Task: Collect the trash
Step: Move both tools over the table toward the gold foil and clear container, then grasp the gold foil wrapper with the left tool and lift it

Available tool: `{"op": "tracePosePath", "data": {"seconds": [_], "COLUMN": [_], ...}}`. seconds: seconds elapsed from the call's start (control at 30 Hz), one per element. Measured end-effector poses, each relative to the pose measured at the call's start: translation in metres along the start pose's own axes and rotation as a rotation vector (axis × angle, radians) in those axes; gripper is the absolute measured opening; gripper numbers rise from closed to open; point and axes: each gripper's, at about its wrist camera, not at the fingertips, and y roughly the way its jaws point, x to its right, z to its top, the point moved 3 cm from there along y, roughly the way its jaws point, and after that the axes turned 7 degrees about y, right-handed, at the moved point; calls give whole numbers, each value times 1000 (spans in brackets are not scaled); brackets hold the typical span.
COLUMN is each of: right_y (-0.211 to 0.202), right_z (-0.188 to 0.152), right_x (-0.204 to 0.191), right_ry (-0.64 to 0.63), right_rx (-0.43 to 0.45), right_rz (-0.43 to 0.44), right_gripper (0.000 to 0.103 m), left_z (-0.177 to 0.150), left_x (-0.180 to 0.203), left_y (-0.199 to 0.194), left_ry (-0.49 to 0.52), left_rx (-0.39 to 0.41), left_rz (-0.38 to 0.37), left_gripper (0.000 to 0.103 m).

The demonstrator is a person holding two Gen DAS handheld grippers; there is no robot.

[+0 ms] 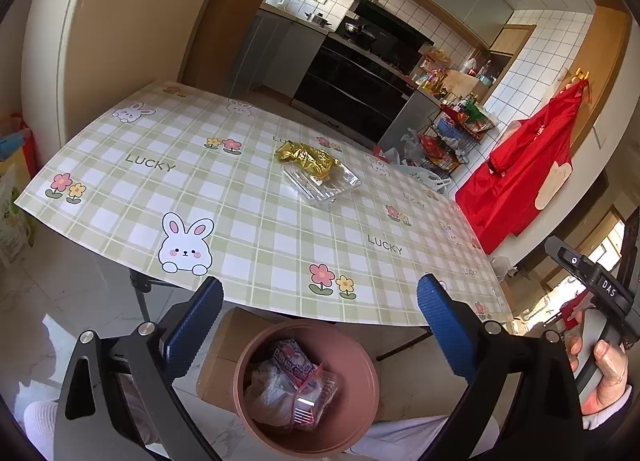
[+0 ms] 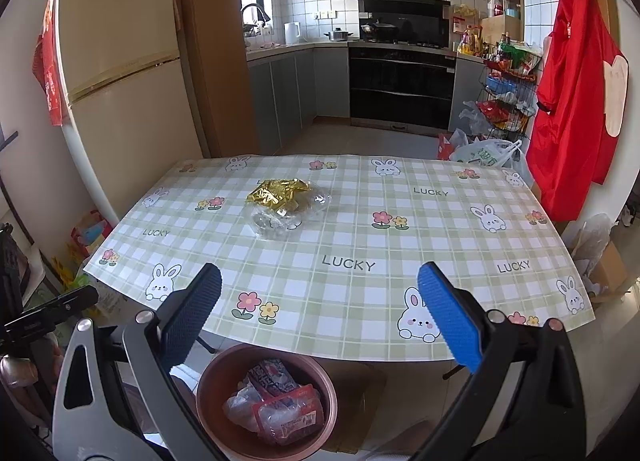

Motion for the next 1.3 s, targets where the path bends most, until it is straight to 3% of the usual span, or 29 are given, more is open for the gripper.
{"op": "tracePosePath", "data": {"seconds": [0.47,0.77,1.07,1.17,1.3], "right_y": [50,116,209,235,265], "right_z": [-15,-25,-15,-1,15], "right_x": [11,33,55,64,79], "right_ry": [31,72,109,123,133], "right_rx": [-90,-175,-238,-238,-228], "right_rz": [-5,-24,6,14,14], "right_gripper": [97,97,97,97,97], "left_z": [-3,25,96,121,139], "left_x": [-12,-21,-3,7,27], "left_y": [31,86,217,271,337], "left_ry": [-30,-4,309,409,569], "left_rx": [-58,-103,-151,-170,-212], "left_rz": [-6,-2,56,56,121], "left_gripper": [95,95,94,90,77]}}
